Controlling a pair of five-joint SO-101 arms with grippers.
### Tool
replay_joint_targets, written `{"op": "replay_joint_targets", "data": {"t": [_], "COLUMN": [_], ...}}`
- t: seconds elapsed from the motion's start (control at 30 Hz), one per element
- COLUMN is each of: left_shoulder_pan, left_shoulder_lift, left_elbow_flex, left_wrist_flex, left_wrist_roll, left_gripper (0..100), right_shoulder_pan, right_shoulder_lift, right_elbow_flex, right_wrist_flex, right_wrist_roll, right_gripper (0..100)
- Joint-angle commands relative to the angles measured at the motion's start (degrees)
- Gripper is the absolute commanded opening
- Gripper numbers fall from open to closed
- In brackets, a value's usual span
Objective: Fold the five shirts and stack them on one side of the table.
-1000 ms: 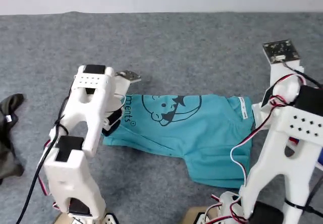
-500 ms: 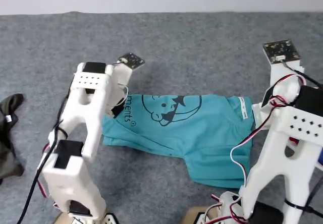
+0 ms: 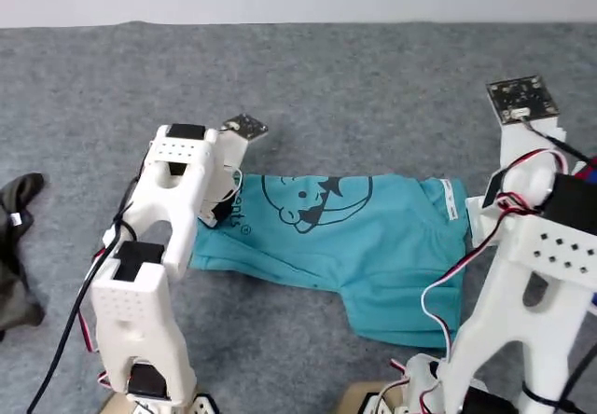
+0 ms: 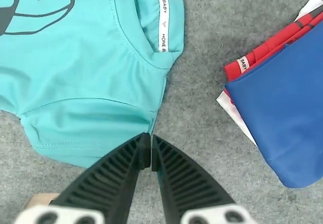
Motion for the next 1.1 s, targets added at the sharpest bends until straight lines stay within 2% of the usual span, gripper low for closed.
{"op": "replay_joint_targets", "data": {"t": [0.0, 0.23, 0.53, 0.67, 0.8, 0.93, 1.07], "left_shoulder_pan": [0.2, -0.2, 0.4, 0.3, 0.4, 0.5, 1.0], "left_shoulder_lift": [0.1, -4.2, -18.6, -21.5, -20.8, -15.5, -8.7], "left_elbow_flex": [-0.5, -0.5, 5.4, 6.6, 6.8, 6.8, 6.7], "left_wrist_flex": [6.2, 16.5, 16.6, 15.6, 9.5, 5.7, 6.1], "left_wrist_roll": [-1.8, -6.0, -6.2, -7.5, -7.2, -7.1, -7.1], "left_gripper": [1, 1, 1, 1, 1, 1, 1], "right_shoulder_pan": [0.4, 0.4, 0.4, 0.3, 0.3, 0.3, 0.3], "right_shoulder_lift": [-2.1, -2.1, -2.1, -2.1, -2.1, -2.2, -2.3], "right_elbow_flex": [-0.4, -0.4, -0.4, -0.4, -0.4, -0.4, -0.4], "right_wrist_flex": [2.2, 2.2, 2.2, 2.2, 2.2, 2.2, 2.2], "right_wrist_roll": [-0.4, -0.4, -0.4, -0.4, -0.4, -0.4, -0.4], "right_gripper": [1.0, 1.0, 1.0, 1.0, 1.0, 1.0, 1.0]}}
